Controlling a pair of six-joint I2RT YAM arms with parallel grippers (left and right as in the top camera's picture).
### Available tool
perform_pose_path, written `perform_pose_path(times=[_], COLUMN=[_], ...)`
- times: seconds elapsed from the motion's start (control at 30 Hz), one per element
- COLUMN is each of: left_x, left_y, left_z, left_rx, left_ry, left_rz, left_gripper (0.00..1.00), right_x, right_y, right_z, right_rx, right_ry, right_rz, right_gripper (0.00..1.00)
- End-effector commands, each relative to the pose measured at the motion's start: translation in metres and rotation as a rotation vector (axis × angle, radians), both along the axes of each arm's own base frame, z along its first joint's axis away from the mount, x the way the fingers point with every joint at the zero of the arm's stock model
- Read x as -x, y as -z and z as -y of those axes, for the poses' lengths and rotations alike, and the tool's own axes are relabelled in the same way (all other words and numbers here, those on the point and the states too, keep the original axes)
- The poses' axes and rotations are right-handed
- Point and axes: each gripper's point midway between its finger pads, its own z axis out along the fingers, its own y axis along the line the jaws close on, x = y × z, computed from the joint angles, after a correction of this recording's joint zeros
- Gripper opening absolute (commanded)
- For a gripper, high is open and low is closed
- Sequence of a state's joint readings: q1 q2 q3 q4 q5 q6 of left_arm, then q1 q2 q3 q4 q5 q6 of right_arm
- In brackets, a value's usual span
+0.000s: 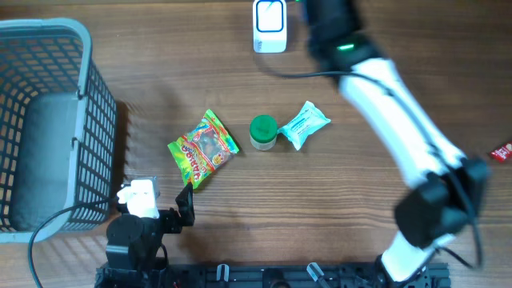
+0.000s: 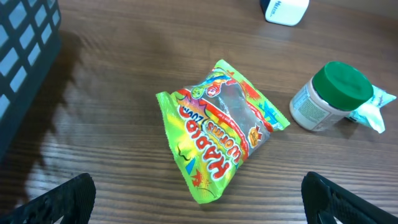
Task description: Scan the item barcode
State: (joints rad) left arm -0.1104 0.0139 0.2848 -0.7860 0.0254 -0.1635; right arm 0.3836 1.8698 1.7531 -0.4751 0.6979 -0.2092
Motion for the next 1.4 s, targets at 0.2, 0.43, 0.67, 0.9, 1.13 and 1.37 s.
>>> perform_pose_path(times=[0.2, 0.43, 0.67, 0.9, 1.13, 1.37], left_x=[0.0, 0.0, 0.0, 0.0, 0.0, 0.0], left_y=[0.0, 0.0, 0.0, 0.0, 0.0, 0.0], left_z=[0.002, 0.002, 0.002, 0.002, 0.002, 0.002], left_rx=[0.009, 0.009, 0.009, 0.009, 0.009, 0.009], left_ry=[0.01, 0.01, 0.01, 0.01, 0.01, 0.01], left_rz=[0.005, 0.005, 0.005, 0.004, 0.005, 0.005], left_gripper=[1.0, 1.0, 1.0, 1.0, 1.0, 1.0], right_x=[0.064, 0.102, 0.098, 0.093, 0.171, 0.166], right_y=[0.098, 0.219, 0.105, 0.043, 0.178, 0.25], right_z=[0.326, 0.4, 0.387, 0.106, -0.054, -0.058], right_rx=[-0.226, -0.498, -0.631, -1.189, -1.246, -1.187], right_ry=[0.735, 0.843, 0.793, 0.262, 0.606, 0.712], right_rz=[-0.164, -0.342, -0.081, -0.371, -0.849, -0.727], right_gripper=[0.04, 0.06, 1.0, 1.0, 0.79, 0.8])
